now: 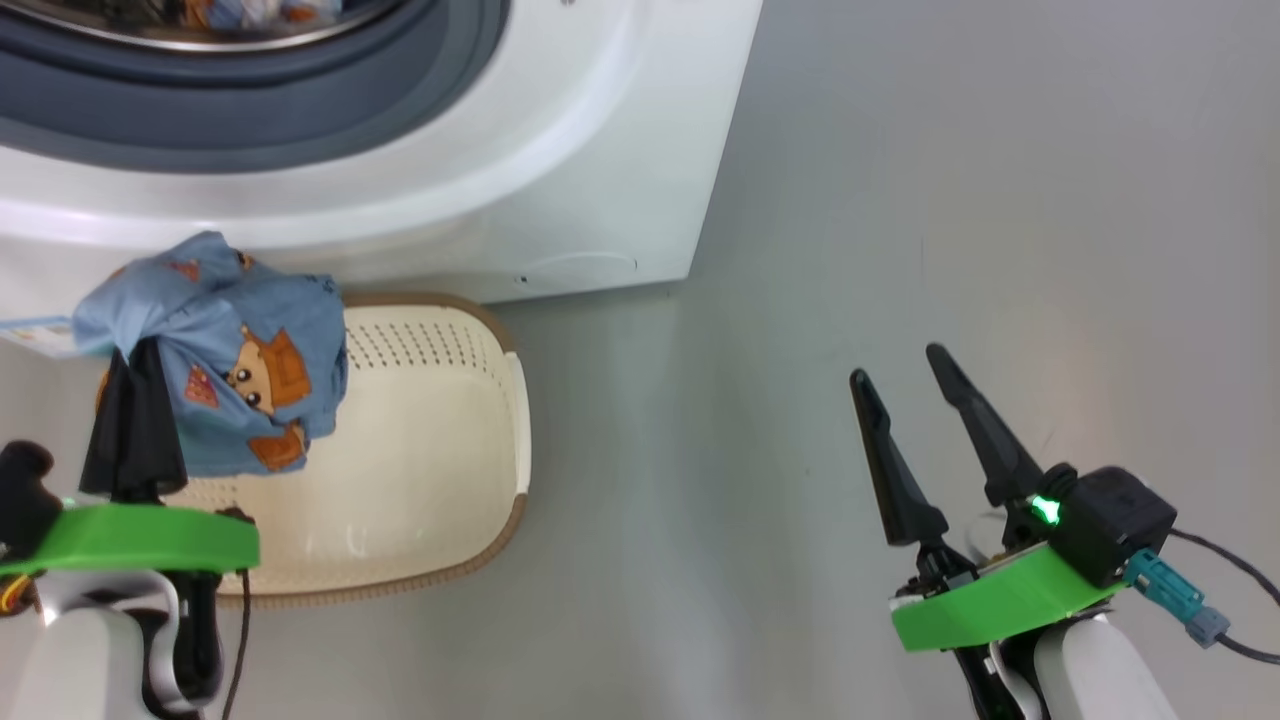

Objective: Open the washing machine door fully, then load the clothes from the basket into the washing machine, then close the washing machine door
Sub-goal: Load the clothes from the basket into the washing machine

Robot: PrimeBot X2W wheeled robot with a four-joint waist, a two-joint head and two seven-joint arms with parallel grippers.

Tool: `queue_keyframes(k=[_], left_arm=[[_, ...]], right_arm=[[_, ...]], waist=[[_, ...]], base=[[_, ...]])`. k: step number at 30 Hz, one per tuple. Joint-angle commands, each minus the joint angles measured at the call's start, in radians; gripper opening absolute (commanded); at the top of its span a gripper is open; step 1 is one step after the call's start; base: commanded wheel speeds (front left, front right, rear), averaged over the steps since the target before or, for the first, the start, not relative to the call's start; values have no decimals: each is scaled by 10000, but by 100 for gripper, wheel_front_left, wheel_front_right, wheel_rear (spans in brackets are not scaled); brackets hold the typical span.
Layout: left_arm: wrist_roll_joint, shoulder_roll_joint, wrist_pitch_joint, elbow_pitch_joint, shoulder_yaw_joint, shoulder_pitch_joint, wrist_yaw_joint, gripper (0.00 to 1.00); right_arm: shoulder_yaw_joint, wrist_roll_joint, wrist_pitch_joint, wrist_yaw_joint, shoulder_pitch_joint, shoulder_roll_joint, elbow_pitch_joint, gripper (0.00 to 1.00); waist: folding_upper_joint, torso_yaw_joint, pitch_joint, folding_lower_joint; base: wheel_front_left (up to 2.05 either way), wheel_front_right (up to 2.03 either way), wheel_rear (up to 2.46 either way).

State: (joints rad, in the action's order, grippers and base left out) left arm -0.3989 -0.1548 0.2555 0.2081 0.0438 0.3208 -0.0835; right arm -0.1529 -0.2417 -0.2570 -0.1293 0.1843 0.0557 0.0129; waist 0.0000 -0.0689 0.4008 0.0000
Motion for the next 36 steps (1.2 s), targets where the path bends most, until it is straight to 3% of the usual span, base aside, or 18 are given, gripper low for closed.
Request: queue_keyframes(k=[1, 21, 36], left_arm=[[73, -210, 62, -313, 369, -147, 31, 0], [672, -62, 62, -2312, 933, -1565, 364, 0], [736, -33, -10, -2903, 1001, -2810, 657, 0]], right_arm=[[-284, -35, -48, -14, -211, -55, -176, 100], [-471, -121, -48, -14, -816, -55, 83, 100], [-588, -122, -48, -14, -1172, 2, 298, 100]], waist=[[0, -10, -365, 0], [0, -62, -1868, 0], [0, -151, -2927, 0]], base=[[0, 0, 0], [0, 0, 0], [0, 0, 0]])
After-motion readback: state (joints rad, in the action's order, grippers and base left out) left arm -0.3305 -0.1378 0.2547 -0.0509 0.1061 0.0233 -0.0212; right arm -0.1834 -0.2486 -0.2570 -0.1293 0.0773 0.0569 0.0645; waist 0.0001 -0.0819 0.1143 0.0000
